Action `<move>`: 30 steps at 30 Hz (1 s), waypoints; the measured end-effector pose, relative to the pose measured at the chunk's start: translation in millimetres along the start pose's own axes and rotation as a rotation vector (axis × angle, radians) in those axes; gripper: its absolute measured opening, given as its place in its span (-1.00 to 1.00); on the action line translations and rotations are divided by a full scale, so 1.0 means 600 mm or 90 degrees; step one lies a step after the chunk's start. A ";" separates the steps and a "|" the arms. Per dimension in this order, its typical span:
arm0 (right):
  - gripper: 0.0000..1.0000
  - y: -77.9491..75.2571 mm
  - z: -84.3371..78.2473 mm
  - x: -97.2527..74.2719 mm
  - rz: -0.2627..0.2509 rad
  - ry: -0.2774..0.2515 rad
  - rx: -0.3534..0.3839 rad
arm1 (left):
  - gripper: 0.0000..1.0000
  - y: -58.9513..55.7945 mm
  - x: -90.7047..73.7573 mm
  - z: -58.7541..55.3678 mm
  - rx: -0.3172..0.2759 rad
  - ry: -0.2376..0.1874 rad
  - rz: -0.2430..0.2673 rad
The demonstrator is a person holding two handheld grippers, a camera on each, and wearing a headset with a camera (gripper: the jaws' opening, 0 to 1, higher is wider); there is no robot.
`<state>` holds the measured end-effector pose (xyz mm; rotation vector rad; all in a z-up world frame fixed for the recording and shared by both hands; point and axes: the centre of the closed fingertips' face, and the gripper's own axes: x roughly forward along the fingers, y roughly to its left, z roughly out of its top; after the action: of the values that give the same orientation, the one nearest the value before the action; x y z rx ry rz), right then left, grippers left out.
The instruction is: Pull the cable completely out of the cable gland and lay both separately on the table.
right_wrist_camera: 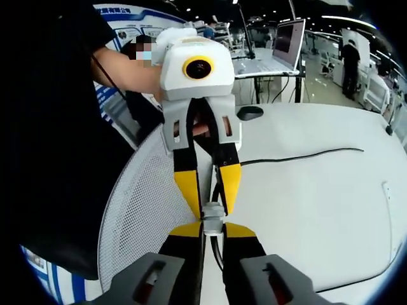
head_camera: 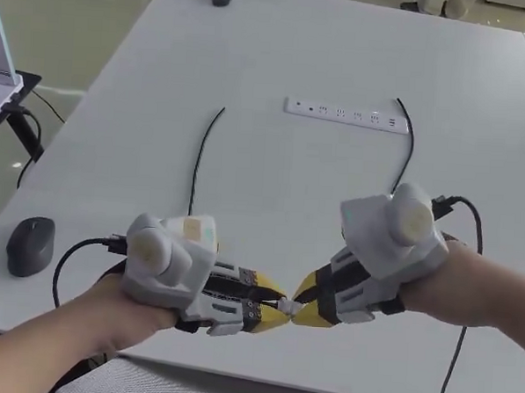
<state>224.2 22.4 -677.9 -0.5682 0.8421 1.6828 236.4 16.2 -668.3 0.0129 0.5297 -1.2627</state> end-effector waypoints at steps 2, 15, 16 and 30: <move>-0.92 -0.001 -0.001 -0.001 -0.013 0.001 -0.010 | -0.73 0.001 0.001 0.001 -0.003 -0.005 0.003; -0.89 -0.016 -0.001 -0.002 -0.188 0.034 -0.146 | -0.72 0.016 0.005 0.002 -0.047 -0.005 0.013; -0.89 -0.019 0.000 -0.003 -0.200 0.031 -0.150 | -0.72 0.017 0.004 0.002 -0.052 -0.005 0.013; -0.84 -0.024 0.006 -0.005 -0.237 0.020 -0.186 | -0.71 0.017 0.001 0.005 -0.030 -0.005 0.020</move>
<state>239.0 25.3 -677.1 -0.8951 0.4765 1.4607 246.7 18.2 -668.3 -0.0233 0.5514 -1.2187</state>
